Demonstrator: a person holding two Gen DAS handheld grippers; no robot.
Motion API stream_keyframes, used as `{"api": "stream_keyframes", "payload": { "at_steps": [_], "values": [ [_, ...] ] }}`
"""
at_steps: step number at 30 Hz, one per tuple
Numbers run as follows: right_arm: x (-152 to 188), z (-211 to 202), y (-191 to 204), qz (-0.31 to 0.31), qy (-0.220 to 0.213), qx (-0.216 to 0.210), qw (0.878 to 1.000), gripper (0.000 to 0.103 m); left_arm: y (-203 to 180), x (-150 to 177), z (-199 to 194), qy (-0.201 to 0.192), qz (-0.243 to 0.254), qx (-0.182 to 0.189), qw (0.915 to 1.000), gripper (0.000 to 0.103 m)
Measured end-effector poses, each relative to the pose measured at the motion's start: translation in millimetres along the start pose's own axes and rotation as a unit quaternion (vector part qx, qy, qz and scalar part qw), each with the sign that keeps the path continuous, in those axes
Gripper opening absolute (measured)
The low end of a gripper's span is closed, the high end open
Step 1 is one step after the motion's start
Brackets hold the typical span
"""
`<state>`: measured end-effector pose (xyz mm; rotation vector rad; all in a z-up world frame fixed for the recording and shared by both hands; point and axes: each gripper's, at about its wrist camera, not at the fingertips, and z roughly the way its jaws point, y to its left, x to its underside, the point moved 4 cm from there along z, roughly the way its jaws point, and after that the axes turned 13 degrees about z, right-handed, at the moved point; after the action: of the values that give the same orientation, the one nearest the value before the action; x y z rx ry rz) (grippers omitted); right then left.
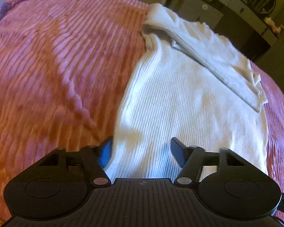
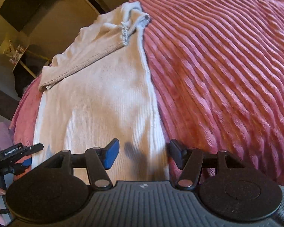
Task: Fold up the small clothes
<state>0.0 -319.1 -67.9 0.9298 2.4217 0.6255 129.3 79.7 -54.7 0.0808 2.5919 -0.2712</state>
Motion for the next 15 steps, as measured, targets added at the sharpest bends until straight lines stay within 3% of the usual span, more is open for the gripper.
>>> {"api": "stream_keyframes", "payload": {
  "at_steps": [2, 5, 10, 15],
  "values": [
    [0.0, -2.6, -1.8, -0.002, 0.003, -0.005, 1.000, 0.054, -1.0, 0.3, -1.8, 0.015, 0.005, -0.015, 0.9998, 0.044],
    [-0.3, -6.7, -5.9, -0.001, 0.008, -0.010, 1.000, 0.047, 1.8, 1.5, -4.9, 0.032, 0.012, -0.023, 0.9991, 0.037],
    [0.7, -10.5, -8.5, -0.005, 0.018, -0.016, 1.000, 0.045, 12.7, 7.0, -7.9, 0.054, -0.009, -0.004, 0.9985, 0.041],
    [5.2, -15.7, -1.9, -0.029, 0.021, -0.019, 0.999, 0.041, 10.6, 13.4, -6.2, 0.082, 0.003, 0.025, 0.9963, 0.048]
  ]
}}
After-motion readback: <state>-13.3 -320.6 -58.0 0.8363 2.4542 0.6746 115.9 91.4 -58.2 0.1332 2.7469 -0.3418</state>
